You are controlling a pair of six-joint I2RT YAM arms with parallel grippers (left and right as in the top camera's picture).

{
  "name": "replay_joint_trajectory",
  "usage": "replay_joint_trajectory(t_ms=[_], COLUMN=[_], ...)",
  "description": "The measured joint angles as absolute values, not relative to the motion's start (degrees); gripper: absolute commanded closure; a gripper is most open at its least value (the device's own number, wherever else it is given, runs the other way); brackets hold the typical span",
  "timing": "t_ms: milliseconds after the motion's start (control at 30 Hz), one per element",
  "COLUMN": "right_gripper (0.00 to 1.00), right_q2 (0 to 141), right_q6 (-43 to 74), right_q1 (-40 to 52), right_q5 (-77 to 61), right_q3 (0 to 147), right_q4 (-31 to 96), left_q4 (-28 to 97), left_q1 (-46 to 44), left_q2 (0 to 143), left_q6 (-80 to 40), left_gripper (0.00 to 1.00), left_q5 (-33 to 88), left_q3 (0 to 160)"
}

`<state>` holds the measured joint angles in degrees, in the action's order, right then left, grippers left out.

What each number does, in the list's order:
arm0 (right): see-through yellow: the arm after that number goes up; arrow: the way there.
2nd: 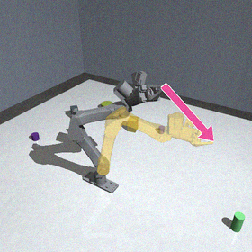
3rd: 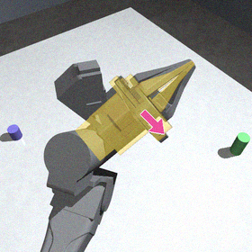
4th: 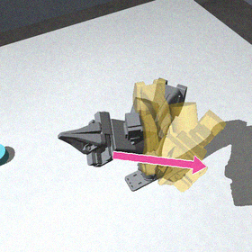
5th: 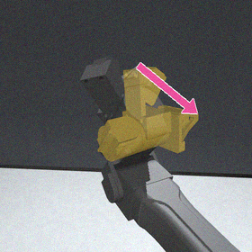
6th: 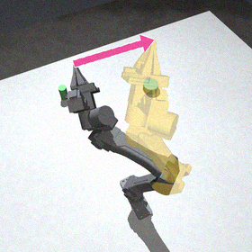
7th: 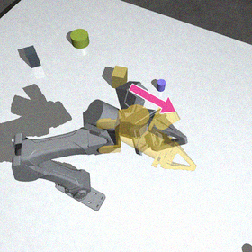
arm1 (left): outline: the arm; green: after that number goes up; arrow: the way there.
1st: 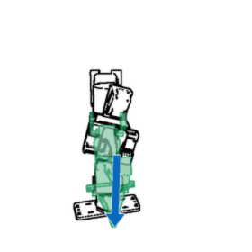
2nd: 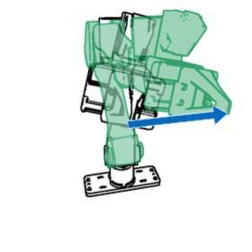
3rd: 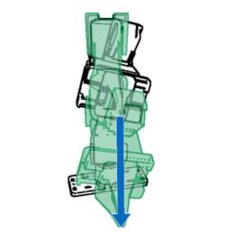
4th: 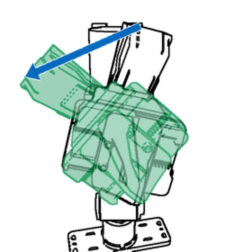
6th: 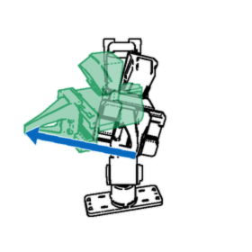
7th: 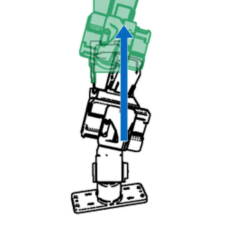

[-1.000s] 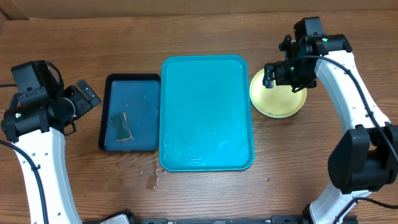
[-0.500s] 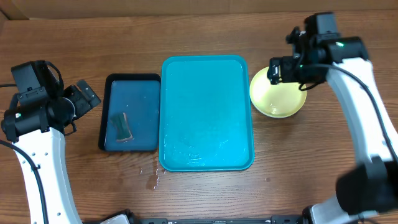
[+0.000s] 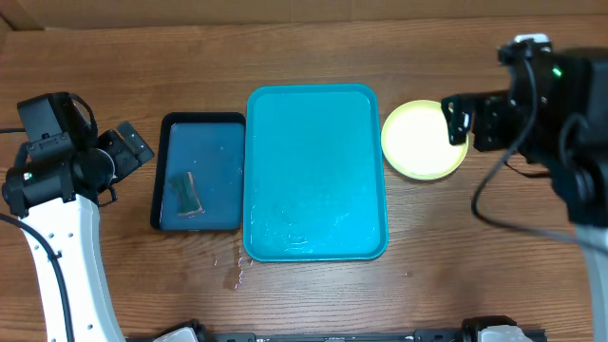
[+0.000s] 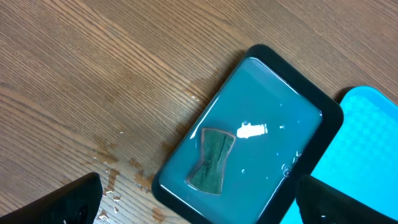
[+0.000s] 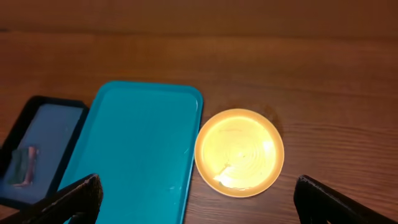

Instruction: Clean dirty plates on tray and stack at the side

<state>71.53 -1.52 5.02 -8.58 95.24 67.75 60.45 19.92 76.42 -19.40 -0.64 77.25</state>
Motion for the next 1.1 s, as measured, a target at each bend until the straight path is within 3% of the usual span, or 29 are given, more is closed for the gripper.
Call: replay_joint_trajectory(t_ms=[700, 1100], right_gripper=[0.0, 0.0], right_q2=[44.56, 22.0], right_q6=[-1.52, -1.52], right_q1=[5.02, 1.3], right_q5=[-7.03, -7.11], right_q3=[93.8, 74.11], right_q4=[68.01, 63.51], left_q4=[60.45, 60.42], left_q1=[19.92, 19.92], left_q2=[76.42, 76.42], left_q6=[-19.4, -19.4], left_gripper=[0.0, 0.0], left_q5=[-0.64, -0.64], left_q3=[77.25, 77.25])
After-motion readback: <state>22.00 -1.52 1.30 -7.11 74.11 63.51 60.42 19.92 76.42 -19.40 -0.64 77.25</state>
